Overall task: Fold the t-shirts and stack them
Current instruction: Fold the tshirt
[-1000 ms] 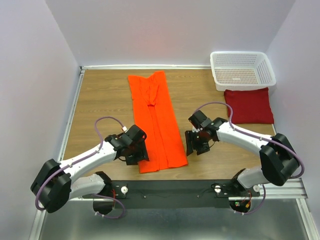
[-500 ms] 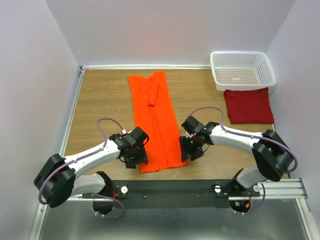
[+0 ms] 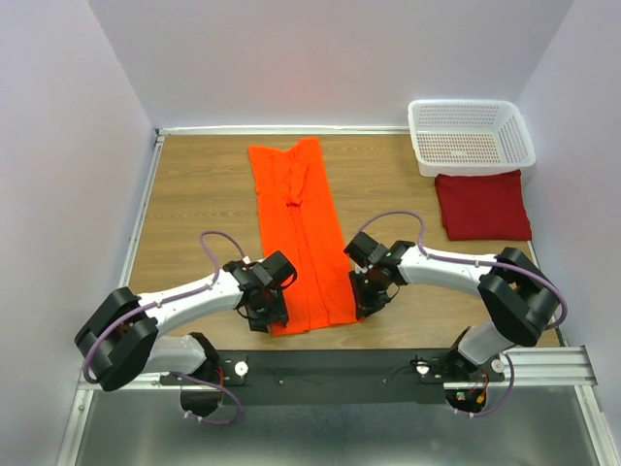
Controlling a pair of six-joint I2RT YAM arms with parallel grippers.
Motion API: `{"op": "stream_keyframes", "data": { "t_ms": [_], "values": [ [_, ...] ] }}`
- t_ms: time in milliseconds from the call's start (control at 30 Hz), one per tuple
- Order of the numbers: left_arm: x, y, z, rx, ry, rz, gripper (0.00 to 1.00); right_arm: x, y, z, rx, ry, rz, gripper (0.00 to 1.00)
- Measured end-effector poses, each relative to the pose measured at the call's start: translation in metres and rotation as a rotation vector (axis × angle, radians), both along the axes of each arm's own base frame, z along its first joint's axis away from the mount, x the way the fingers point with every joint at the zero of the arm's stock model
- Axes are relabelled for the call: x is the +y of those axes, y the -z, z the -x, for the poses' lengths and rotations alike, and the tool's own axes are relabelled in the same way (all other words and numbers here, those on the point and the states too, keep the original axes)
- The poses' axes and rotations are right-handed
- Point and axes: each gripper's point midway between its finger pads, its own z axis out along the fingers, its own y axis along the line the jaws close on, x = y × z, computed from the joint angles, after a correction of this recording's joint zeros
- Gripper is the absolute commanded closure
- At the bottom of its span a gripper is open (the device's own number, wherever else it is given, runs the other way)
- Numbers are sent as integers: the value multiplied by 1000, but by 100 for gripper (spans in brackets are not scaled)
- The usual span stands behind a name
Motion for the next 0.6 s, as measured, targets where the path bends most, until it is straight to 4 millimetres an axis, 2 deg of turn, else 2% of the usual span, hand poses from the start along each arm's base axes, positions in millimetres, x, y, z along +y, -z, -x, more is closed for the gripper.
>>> {"op": "stream_keyframes", "data": {
  "t_ms": [167, 467, 600],
  "values": [
    [-2, 3, 5, 16, 8, -13, 46, -2, 1, -2, -13, 4, 12, 99],
    [-3, 3, 8, 22, -21, -18, 51, -3, 1, -3, -17, -1, 15, 99],
    [-5, 2, 7, 21, -34, -12, 58, -3, 2, -3, -17, -6, 16, 99]
  ]
}}
